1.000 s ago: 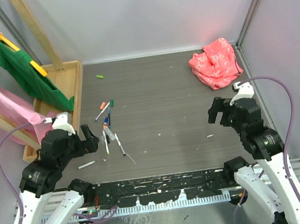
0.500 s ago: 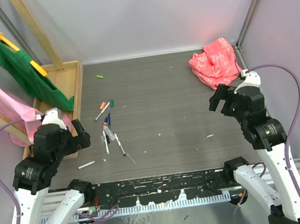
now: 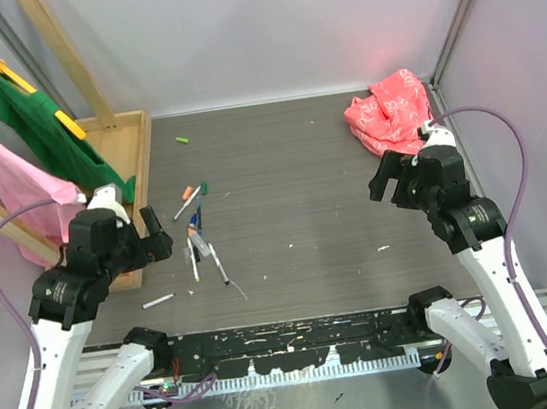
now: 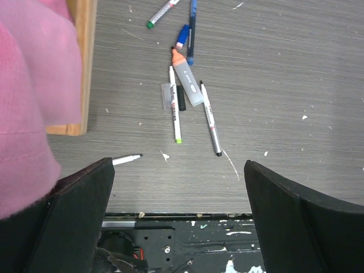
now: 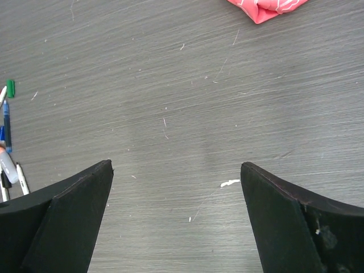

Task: Insert the pens into the pen caps
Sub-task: Pick up the pen from the center of the board.

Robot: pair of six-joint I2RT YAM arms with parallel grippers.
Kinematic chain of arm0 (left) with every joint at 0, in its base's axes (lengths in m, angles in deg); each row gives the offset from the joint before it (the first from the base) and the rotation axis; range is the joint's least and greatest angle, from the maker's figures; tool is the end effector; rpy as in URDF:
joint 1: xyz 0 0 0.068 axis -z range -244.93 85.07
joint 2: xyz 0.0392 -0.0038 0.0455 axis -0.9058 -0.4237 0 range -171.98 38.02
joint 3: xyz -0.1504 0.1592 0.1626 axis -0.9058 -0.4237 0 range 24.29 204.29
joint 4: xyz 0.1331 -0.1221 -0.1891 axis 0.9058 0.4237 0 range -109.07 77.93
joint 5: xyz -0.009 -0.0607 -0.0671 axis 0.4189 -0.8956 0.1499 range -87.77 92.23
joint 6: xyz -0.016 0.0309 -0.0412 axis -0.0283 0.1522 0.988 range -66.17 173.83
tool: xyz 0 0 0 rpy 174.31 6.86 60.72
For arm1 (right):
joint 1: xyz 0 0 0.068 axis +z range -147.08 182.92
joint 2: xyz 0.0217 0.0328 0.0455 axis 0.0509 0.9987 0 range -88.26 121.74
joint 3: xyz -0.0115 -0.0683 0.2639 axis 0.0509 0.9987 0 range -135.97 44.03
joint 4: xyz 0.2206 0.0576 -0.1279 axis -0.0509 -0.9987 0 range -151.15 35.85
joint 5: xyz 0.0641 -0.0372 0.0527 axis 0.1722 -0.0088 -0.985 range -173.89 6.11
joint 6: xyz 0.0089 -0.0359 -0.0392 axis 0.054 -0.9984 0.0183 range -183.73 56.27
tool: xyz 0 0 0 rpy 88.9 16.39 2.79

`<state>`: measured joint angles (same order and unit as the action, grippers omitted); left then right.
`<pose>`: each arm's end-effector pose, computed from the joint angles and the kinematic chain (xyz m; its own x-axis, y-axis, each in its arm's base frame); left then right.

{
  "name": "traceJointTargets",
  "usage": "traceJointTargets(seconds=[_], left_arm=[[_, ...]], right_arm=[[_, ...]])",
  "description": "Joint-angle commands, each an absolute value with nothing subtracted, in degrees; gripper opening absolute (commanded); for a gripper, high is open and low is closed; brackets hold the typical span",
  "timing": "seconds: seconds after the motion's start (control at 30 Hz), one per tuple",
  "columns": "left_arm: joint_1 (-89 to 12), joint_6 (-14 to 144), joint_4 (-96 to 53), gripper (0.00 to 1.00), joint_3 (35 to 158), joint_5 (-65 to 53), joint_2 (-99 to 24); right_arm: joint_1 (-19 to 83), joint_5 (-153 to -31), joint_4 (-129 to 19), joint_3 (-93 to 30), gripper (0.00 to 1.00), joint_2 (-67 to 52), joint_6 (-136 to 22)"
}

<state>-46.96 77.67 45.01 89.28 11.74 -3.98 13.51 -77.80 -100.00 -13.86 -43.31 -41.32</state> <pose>0.1048 -0.0278 0.3694 -0.6469 -0.2091 -0.7333 -0.0826 0.9752 -0.2051 0.1485 0.0239 0.3540 -0.5300 0.2866 -0.7981 0.1155 0.9568 0.2668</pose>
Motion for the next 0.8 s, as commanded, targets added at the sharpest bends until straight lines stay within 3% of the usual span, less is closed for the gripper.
traceJointTargets(seconds=[0.0,0.2,0.57,0.77], left_arm=[[-47.1,80.5,39.6,0.98,89.0,8.2,-4.5],[-42.3,85.0,37.6,0.97,86.8,10.4,-6.5],[-17.3,95.8,35.4,0.96,87.1,32.7,-16.1],[-10.2,98.5,32.9,0.95,89.4,37.3,-25.5]], right_arm=[[13.1,-78.5,-96.8,-13.7,0.99,-43.8,-40.8],[13.1,-77.6,-95.0,-10.0,0.99,-45.8,-41.8],[13.1,-79.1,-92.3,-5.9,0.99,-45.5,-42.5],[13.1,-80.2,-91.3,-4.0,0.99,-45.7,-42.3]])
